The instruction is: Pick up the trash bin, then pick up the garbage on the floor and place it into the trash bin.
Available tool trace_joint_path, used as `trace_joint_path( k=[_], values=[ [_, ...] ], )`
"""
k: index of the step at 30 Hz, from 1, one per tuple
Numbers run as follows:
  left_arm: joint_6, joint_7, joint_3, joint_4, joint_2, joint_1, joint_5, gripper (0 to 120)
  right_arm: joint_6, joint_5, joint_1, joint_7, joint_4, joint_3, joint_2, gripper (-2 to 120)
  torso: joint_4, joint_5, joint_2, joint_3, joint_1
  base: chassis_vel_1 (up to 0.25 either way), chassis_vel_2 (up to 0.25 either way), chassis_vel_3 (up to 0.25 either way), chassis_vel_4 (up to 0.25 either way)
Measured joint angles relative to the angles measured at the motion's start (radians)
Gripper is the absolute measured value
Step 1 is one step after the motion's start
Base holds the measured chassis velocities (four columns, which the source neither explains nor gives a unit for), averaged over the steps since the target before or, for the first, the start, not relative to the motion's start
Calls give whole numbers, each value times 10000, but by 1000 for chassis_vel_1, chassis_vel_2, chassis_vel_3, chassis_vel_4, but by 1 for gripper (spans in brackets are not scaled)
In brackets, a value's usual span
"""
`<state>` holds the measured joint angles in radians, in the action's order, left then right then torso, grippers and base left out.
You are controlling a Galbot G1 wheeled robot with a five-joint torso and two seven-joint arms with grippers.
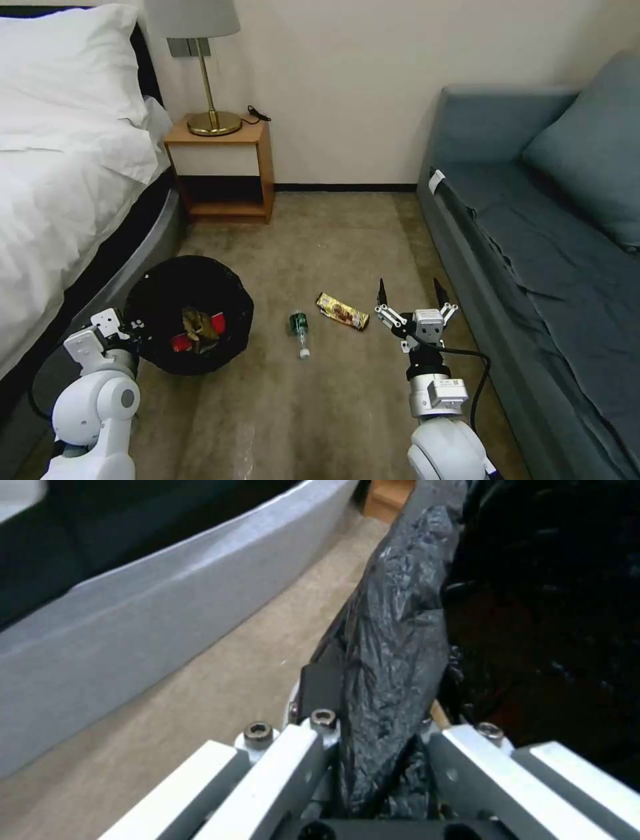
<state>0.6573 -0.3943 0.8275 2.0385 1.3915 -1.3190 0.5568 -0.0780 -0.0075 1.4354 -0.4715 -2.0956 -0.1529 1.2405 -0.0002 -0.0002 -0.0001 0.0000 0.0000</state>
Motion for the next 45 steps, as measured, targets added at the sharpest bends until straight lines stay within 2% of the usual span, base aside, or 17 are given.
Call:
trace_joint_path(
  k=[13, 19, 23, 26, 27, 30, 31, 35, 36, 40, 45],
  values=[
    [5, -5, 3, -13, -25, -2, -2, 3, -168, 30, -221, 44, 287, 116, -32, 100, 2, 1, 0, 2, 1, -202, 196, 196, -203],
    [5, -5, 13, -13, -52, -5, 11, 3, -291, 98, -421, 200, 490, 221, -158, 100, 2, 2, 0, 0, 0, -48, 61, 62, -39],
    [5, -5, 21, -31, -77, -15, 16, 3, -144, 748, -821, 407, 636, 493, -520, 100, 1, 2, 1, -1, 0, 6, -7, -13, 5],
    [6, -4, 23, -77, -83, -29, 10, 3, 798, 2289, -1802, 190, 894, 1345, -1324, 100, 1, 3, 0, -1, 0, 0, 0, 0, 0],
    [6, -4, 23, -77, -83, -29, 10, 3, 798, 2289, -1802, 190, 894, 1345, -1324, 100, 1, 3, 0, -1, 0, 0, 0, 0, 0],
    [6, -3, 25, -86, -59, -70, -50, 3, 2301, 4821, -3064, -550, 1274, 2705, -1934, 100, 2, 2, 0, 0, 0, 0, 0, 0, 0],
    [6, -3, 25, -86, -59, -70, -50, 3, 2301, 4821, -3064, -550, 1274, 2705, -1934, 100, 2, 2, 0, 0, 0, 0, 0, 0, 0],
    [9, -6, 46, -152, 3, -81, -144, 3, 3508, 6943, -4282, -1664, 1957, 4209, -1945, 100, 2, 2, 0, 0, 0, 0, 0, 0, 0],
    [9, -6, 46, -152, 3, -81, -144, 3, 3508, 6943, -4282, -1664, 1957, 4209, -1945, 100, 2, 2, 0, 0, 0, 0, 0, 0, 0],
    [10, -9, 46, -252, 98, -50, -264, 3, 4287, 8837, -5184, -2618, 2588, 5504, -1619, 100, 3, 0, 0, 0, 1, 0, 0, 0, 0],
    [10, -12, 39, -335, 145, -4, -339, 3, 4634, 9660, -5842, -3042, 3438, 6482, -1185, 100, 3, 1, 0, 0, 0, 0, 0, 0, 0]
  ],
)
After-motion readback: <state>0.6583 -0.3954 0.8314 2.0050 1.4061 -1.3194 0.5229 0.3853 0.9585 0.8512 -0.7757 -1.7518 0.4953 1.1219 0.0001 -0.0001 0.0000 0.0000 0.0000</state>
